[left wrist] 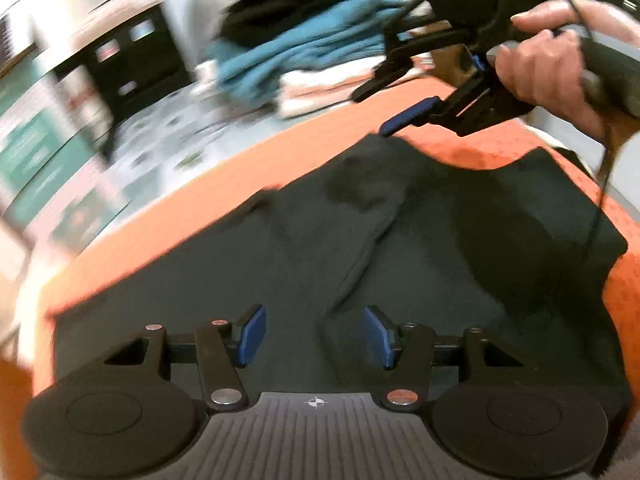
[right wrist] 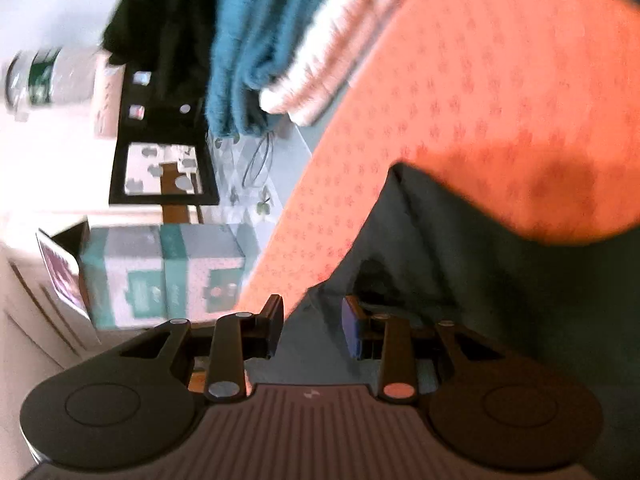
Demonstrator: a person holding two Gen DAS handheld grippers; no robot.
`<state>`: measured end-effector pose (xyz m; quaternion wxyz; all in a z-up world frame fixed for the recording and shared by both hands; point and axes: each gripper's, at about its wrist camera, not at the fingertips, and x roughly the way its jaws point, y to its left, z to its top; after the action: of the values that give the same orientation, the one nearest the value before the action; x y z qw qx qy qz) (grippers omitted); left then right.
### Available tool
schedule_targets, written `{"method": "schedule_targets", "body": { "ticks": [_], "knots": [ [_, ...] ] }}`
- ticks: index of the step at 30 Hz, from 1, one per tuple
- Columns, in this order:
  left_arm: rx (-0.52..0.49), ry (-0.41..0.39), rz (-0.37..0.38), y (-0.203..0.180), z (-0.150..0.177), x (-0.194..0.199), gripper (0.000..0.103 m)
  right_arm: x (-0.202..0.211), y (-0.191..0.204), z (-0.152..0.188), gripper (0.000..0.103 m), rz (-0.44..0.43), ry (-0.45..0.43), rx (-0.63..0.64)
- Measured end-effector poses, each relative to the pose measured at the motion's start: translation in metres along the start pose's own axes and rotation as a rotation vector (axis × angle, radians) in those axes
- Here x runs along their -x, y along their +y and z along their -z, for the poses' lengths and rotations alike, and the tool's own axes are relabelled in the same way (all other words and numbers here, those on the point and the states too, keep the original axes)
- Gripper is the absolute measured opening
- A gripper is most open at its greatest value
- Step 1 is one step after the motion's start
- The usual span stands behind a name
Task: Fold clothes
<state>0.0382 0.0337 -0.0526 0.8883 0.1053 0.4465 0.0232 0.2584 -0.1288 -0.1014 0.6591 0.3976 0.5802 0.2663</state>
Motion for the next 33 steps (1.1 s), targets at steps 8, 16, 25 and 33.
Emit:
{"method": "schedule_targets", "body": {
  "ticks": [8, 16, 25, 33],
  "knots": [
    [-0.148, -0.052, 0.107, -0.019, -0.039, -0.061, 0.057, 0.037, -0.003, 0.024, 0.037, 0.127, -0.053, 0.179],
    [-0.181, -0.058, 0.102, -0.017, -0.049, -0.092, 0.057, 0.044, -0.009, 0.042, 0.037, 0.198, -0.08, 0.234],
    [0.108, -0.124, 0.109, 0.055, -0.04, -0.076, 0.056, 0.019, 0.018, 0.043, 0.037, 0.247, -0.055, 0.45],
    [0.47, -0.059, 0.286, 0.105, -0.024, -0.095, 0.04, -0.04, 0.036, 0.038, 0.037, 0.335, -0.009, 0.705]
  ]
}}
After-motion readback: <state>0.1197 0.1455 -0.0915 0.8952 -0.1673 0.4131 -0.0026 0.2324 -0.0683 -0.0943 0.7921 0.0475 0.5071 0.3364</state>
